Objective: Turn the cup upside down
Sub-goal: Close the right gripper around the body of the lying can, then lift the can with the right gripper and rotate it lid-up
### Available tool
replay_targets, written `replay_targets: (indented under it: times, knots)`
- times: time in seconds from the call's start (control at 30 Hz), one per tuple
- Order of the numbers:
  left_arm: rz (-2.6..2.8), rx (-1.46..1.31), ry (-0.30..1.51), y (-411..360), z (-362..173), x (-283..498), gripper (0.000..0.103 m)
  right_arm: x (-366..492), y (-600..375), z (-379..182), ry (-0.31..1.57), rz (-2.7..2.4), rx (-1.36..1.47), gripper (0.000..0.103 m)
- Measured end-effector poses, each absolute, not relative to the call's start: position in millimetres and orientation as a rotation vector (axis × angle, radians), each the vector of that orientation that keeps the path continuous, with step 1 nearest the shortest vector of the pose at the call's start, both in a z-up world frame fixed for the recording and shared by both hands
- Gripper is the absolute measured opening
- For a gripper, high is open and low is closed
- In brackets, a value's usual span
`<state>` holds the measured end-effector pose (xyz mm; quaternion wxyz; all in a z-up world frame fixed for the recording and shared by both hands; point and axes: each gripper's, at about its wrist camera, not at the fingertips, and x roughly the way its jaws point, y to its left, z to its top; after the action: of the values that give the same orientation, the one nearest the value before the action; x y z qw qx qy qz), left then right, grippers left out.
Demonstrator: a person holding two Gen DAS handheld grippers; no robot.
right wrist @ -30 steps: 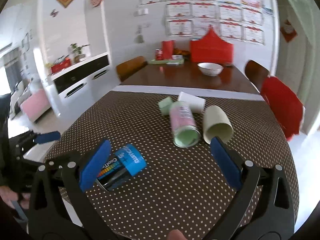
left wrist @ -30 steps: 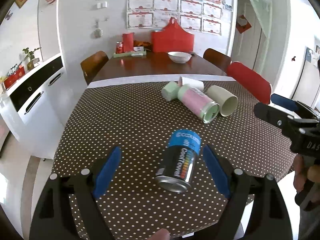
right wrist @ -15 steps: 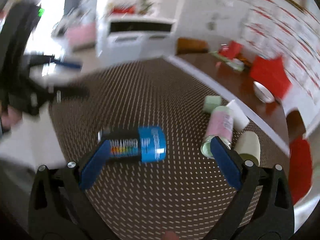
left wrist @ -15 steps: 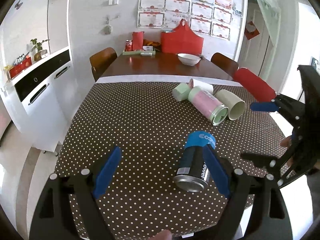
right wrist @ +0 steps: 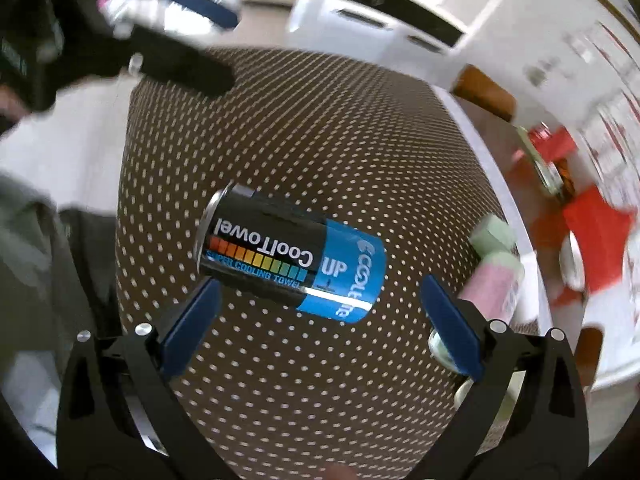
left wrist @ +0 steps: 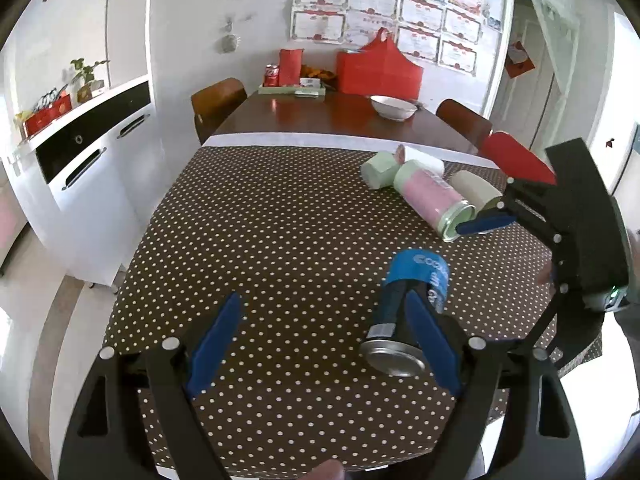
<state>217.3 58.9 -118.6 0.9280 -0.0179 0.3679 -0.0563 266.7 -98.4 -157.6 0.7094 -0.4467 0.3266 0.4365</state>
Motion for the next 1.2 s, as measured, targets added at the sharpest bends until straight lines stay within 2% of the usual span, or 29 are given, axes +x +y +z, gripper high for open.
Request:
replay_targets:
  times: [0.27, 0.5, 0.57, 0.63, 0.7, 1.2]
  knots:
    - [-0.077, -0.070, 0.775, 75.2, -125.6, 220.1, 0.083, 283.7, -72.5, -157.7, 0.753, 1.129, -1.250, 0.097]
    - [-0.046, -0.099, 0.795, 86.0, -130.5, 231.3, 0.083, 293.7, -42.4, -178.9, 0.882, 1.300, -1.387, 0.097]
    - [-0.043, -0.101, 0.804, 87.5, -133.6, 235.0, 0.083, 294.4, -36.7, -185.4, 0.911, 1.323, -1.395, 0.097]
    - [-0.041, -0.099, 0.811, 87.9, -137.1, 237.1, 0.083, 296.7, -33.8, -190.0, 0.953, 1.344, -1.378, 0.090]
    - [-0.041, -0.099, 0.817, 89.0, -140.0, 238.4, 0.083, 298.0, -33.6, -192.3, 0.974, 1.355, -1.351, 0.089]
    - [-0.035, -0.125, 0.824, 102.7, -148.2, 233.7, 0.083, 289.2, -6.8, -198.9, 1.038, 1.339, -1.285, 0.087]
